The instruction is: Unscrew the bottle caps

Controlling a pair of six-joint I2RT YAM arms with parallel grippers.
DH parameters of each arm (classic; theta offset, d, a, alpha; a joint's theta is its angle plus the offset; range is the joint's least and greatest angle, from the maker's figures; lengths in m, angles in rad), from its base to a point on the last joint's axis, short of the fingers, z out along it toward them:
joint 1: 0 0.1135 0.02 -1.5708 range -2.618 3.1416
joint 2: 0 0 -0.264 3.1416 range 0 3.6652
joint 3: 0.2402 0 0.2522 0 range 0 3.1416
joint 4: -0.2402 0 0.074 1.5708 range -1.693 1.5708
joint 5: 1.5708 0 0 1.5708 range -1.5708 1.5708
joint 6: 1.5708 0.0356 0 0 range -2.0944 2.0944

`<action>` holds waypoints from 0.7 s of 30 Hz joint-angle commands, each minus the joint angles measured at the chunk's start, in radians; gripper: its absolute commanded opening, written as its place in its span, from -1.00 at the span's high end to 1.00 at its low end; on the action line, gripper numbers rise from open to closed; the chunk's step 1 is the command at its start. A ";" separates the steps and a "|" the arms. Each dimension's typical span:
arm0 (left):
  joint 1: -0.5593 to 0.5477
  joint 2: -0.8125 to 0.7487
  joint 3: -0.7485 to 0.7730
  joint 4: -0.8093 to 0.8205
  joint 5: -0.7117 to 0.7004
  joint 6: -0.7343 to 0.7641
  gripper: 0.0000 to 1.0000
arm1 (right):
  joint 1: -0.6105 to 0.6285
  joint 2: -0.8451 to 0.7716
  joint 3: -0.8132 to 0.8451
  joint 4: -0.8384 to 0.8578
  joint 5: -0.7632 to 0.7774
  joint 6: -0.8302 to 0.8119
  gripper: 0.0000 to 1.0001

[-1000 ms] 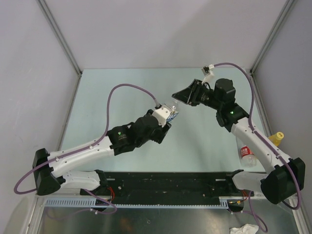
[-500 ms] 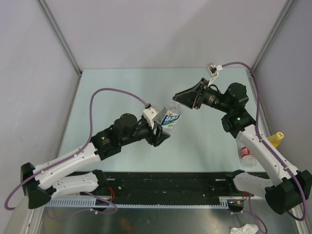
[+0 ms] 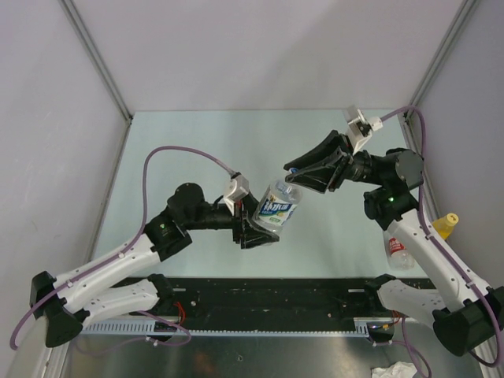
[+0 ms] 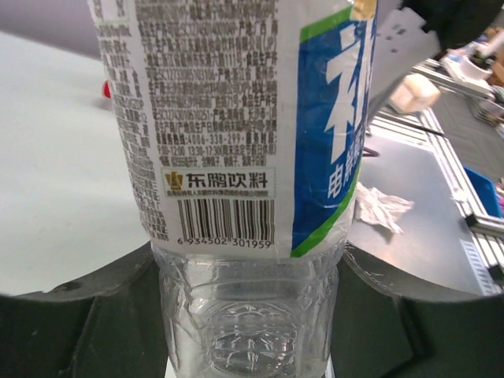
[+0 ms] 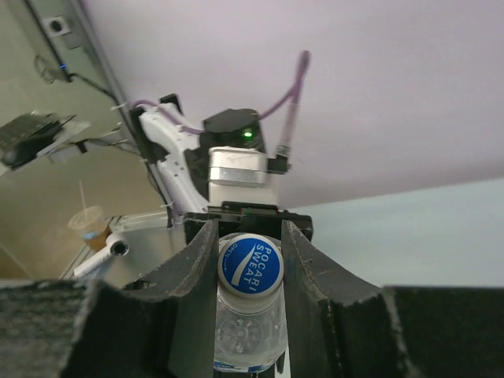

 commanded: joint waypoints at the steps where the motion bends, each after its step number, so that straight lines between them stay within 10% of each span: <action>1: -0.008 -0.012 0.029 0.211 0.259 -0.021 1.00 | 0.033 0.003 -0.007 0.145 -0.137 0.051 1.00; 11: 0.020 -0.025 -0.010 0.242 0.241 -0.040 1.00 | 0.050 -0.002 -0.008 0.096 -0.100 0.011 0.94; 21: 0.107 -0.064 -0.081 0.226 0.173 -0.044 1.00 | 0.003 0.006 -0.007 0.136 -0.062 0.086 -0.34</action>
